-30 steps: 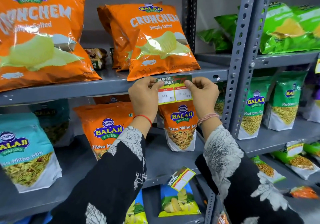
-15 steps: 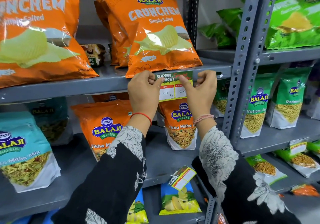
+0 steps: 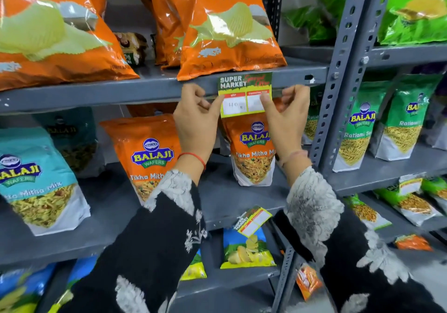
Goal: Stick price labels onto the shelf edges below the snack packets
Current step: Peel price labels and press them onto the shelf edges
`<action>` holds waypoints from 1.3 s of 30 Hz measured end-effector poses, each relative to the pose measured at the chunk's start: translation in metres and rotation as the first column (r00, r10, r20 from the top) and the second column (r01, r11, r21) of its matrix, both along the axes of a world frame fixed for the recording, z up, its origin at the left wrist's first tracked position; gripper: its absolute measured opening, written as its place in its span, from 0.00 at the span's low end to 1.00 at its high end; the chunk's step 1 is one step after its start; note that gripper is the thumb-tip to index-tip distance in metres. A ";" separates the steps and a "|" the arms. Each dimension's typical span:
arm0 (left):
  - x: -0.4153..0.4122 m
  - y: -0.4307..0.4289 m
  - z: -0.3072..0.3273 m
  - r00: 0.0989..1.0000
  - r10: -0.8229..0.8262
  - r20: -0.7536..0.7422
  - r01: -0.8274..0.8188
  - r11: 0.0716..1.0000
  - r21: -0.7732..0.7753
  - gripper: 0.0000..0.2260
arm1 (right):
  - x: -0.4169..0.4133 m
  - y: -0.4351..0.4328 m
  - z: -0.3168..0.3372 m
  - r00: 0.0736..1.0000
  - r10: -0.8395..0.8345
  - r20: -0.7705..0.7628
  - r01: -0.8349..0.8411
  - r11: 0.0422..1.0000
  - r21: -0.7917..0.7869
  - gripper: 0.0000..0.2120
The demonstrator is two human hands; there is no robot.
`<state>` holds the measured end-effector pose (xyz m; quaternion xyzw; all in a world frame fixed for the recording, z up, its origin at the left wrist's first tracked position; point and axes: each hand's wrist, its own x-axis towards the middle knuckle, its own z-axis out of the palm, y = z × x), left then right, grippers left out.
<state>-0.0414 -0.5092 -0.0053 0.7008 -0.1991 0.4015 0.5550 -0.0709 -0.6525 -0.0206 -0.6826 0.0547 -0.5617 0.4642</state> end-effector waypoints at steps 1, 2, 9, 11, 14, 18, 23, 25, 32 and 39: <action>-0.003 0.005 -0.015 1.000 -0.001 -0.013 0.001 1.000 0.000 0.12 | -0.004 -0.001 -0.016 1.000 -0.003 -0.017 0.003 0.999 -0.032 0.15; -0.007 0.009 -0.032 0.999 -0.006 -0.038 0.006 1.000 0.014 0.11 | -0.008 -0.002 -0.032 0.999 -0.001 -0.043 -0.002 0.998 -0.062 0.15; -0.026 0.022 -0.176 0.891 -0.060 -0.451 0.094 0.994 0.053 0.06 | -0.013 -0.007 -0.141 0.878 0.068 -0.474 -0.215 0.940 -0.264 0.04; -0.027 0.016 -0.216 0.754 -0.082 -0.652 0.131 0.991 0.028 0.04 | -0.012 -0.009 -0.165 0.737 0.062 -0.673 -0.324 0.907 -0.271 0.10; -0.019 -0.001 -0.272 0.361 -0.154 -0.920 0.190 0.978 -0.089 0.06 | -0.007 -0.011 -0.192 0.516 -0.010 -0.856 -0.461 0.840 -0.287 0.19; -0.004 -0.018 -0.313 0.016 -0.367 -0.930 0.187 0.915 -0.358 0.12 | -0.002 -0.013 -0.214 0.523 -0.089 -0.847 -0.471 0.799 -0.375 0.12; 0.005 -0.042 -0.328 0.204 -0.372 -0.905 0.044 0.927 -0.372 0.14 | 0.001 -0.012 -0.224 0.639 -0.120 -0.760 -0.364 0.823 -0.436 0.11; 0.000 -0.046 -0.327 0.269 -0.330 -0.905 -0.026 0.937 -0.349 0.11 | 0.003 -0.008 -0.221 0.662 -0.138 -0.736 -0.319 0.838 -0.444 0.10; -0.032 -0.038 -0.323 0.470 -0.196 -0.860 0.030 0.978 -0.207 0.04 | -0.034 -0.005 -0.253 0.725 -0.277 -0.631 -0.170 0.815 -0.553 0.07; -0.018 -0.024 -0.294 0.622 -0.098 -0.777 0.088 0.995 -0.055 0.04 | -0.025 -0.008 -0.254 0.684 0.129 -0.718 -0.026 0.988 0.153 0.03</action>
